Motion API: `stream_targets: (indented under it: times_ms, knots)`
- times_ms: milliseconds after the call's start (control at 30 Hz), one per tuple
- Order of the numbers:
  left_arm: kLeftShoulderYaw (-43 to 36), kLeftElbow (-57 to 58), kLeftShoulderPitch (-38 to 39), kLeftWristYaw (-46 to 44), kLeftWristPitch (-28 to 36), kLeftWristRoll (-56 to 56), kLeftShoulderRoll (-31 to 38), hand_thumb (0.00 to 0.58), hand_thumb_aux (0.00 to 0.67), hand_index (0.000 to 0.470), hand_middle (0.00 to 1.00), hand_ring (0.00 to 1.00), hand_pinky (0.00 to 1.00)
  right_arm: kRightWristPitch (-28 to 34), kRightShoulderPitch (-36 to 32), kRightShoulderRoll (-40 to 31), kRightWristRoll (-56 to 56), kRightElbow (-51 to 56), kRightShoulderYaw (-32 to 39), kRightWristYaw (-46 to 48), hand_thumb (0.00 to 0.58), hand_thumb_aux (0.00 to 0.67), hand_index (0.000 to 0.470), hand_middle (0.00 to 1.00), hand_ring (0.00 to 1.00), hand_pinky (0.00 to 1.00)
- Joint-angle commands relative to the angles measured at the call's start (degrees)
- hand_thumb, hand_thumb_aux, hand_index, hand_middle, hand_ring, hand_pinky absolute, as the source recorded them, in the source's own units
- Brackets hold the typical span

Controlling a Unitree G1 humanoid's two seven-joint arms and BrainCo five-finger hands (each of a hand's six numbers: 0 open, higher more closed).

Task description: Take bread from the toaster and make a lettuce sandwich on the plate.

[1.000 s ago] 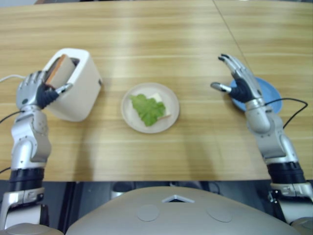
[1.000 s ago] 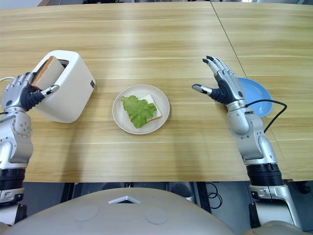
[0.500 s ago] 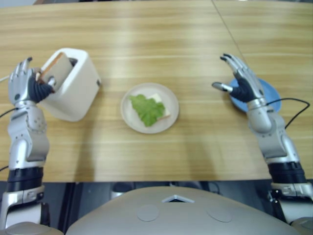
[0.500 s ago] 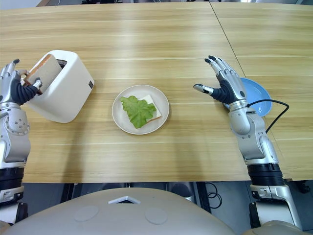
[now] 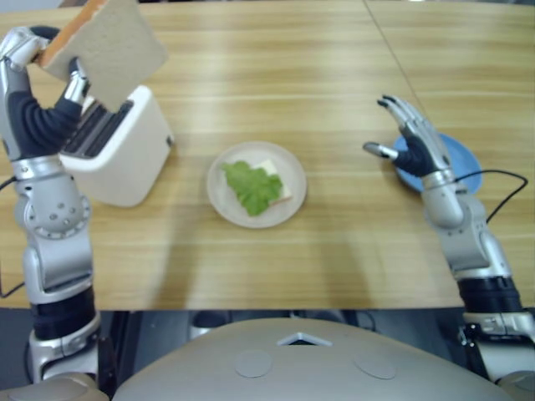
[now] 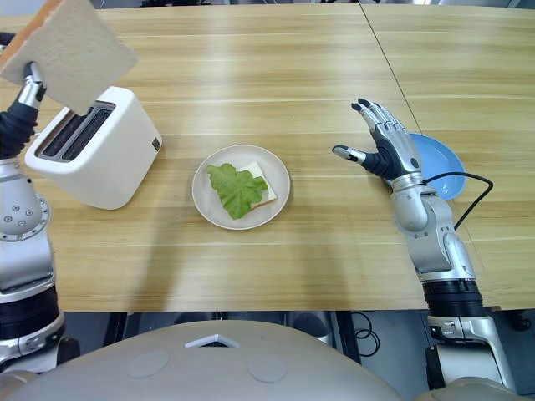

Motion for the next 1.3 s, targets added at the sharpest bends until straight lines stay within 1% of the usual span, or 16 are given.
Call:
stream_targets:
  times_ms: [33,100,233,400,567,867,1067,1200,1300]
  knots:
    - [-7.2,2.7,-1.0,-6.0,0.9,-8.0,-4.5,0.580,0.670,0.460,1.00,1.00,1.00,-0.1,0.2,0.6,0.2,1.2,-0.2,0.0,0.000,0.000,0.000,0.00,0.00,0.00]
    - [-9.7,4.9,-1.3,-7.9,1.5,-10.3,-6.7,0.580,0.670,0.460,1.00,1.00,1.00,-0.2,0.3,0.8,0.3,1.3,-0.2,0.0,0.000,0.000,0.000,0.00,0.00,0.00]
    - [-16.3,12.9,-1.2,-12.3,1.9,-14.8,-12.1,0.580,0.670,0.460,1.00,1.00,1.00,-0.3,0.4,1.1,0.4,1.7,-0.2,-0.2,0.000,0.000,0.000,0.00,0.00,0.00]
    - [-20.6,24.0,-1.7,-12.7,0.8,-13.2,-15.5,0.580,0.670,0.460,1.00,1.00,1.00,-1.2,-1.5,1.6,0.5,4.4,0.9,0.1,0.000,0.000,0.000,0.00,0.00,0.00]
    - [-25.2,34.2,-3.0,-13.5,-0.6,-9.3,-15.1,0.580,0.670,0.460,1.00,1.00,1.00,-1.7,-1.8,1.9,0.3,5.0,1.1,0.3,0.000,0.000,0.000,0.00,0.00,0.00]
    - [-26.4,44.8,-3.5,-11.6,-1.3,-4.7,-12.8,0.580,0.670,0.460,1.00,1.00,1.00,-2.0,-1.8,1.8,-1.1,4.4,2.7,1.1,0.000,0.000,0.000,0.00,0.00,0.00]
    - [-26.3,47.8,-3.8,-9.4,-0.8,-1.7,-11.5,0.580,0.670,0.460,1.00,1.00,1.00,-3.8,-3.0,1.1,-6.1,3.8,7.9,2.5,0.000,0.000,0.000,0.00,0.00,0.00]
    - [-26.6,48.2,-3.8,-8.8,0.0,0.0,-10.6,0.580,0.670,0.460,1.00,1.00,1.00,-6.4,-4.7,0.2,-13.1,4.5,14.7,3.8,0.000,0.000,0.000,0.00,0.00,0.00]
    - [-26.7,50.0,-3.9,-8.6,0.2,0.5,-10.5,0.580,0.670,0.460,1.00,1.00,1.00,-8.9,-7.3,-0.4,-20.0,6.5,21.0,3.8,0.000,0.000,0.000,0.00,0.00,0.00]
